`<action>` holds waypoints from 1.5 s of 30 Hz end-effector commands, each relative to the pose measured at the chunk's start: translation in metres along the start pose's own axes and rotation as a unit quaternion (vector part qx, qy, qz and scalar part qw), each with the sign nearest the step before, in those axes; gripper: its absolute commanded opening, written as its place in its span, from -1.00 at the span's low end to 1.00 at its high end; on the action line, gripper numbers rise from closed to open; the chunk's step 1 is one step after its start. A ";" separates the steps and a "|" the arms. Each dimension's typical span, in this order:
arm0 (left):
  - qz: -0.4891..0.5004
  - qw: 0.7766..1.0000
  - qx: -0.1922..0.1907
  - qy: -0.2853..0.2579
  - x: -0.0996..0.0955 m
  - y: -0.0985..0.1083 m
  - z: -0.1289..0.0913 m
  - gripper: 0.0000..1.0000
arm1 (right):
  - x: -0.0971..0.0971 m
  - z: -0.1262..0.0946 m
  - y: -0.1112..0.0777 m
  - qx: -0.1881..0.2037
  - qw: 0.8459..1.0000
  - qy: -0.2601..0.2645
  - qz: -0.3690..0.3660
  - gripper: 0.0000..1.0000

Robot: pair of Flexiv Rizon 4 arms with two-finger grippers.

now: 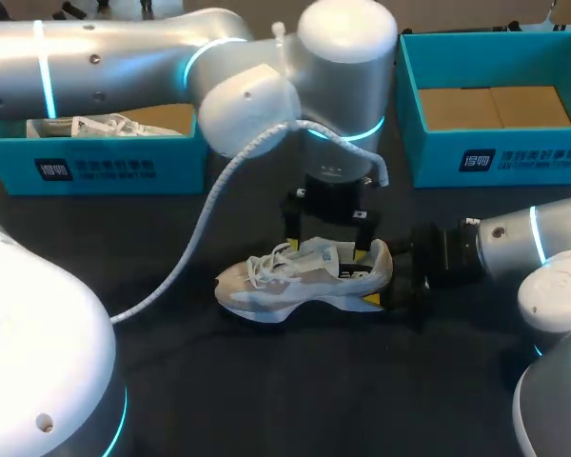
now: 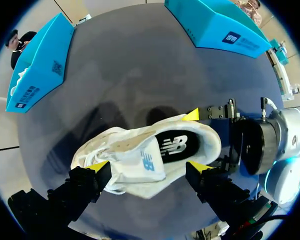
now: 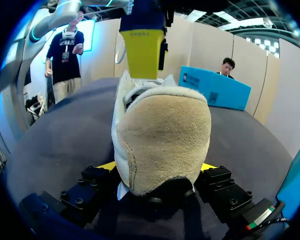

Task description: Take the shoe out of the shoebox, open the shoe tongue, remove and reinsert the insole, then place the shoe into the shoebox

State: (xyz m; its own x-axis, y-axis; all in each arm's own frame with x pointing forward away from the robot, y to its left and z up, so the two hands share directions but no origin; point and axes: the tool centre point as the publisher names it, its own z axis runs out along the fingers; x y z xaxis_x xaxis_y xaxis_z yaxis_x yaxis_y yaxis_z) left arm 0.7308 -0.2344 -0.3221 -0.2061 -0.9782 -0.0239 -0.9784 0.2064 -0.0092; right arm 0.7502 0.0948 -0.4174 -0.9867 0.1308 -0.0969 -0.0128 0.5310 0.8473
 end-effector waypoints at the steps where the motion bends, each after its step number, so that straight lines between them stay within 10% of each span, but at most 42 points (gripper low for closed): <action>1: -0.001 1.000 -0.005 -0.023 0.008 -0.006 0.009 1.00 | 0.000 0.006 0.000 0.004 1.000 -0.001 0.000 -1.00; 45: -0.029 0.996 -0.008 -0.078 -0.052 0.001 0.033 1.00 | 0.000 0.006 0.000 0.004 1.000 -0.001 0.000 -1.00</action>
State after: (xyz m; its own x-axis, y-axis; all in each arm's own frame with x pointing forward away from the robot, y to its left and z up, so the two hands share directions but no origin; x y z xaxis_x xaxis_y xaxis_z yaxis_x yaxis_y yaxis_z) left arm 0.7407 -0.1916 -0.3591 -0.1468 -0.9693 -0.1971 -0.9887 0.1501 -0.0022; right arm 0.7502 0.0949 -0.4174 -0.9867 0.1307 -0.0969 -0.0129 0.5308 0.8474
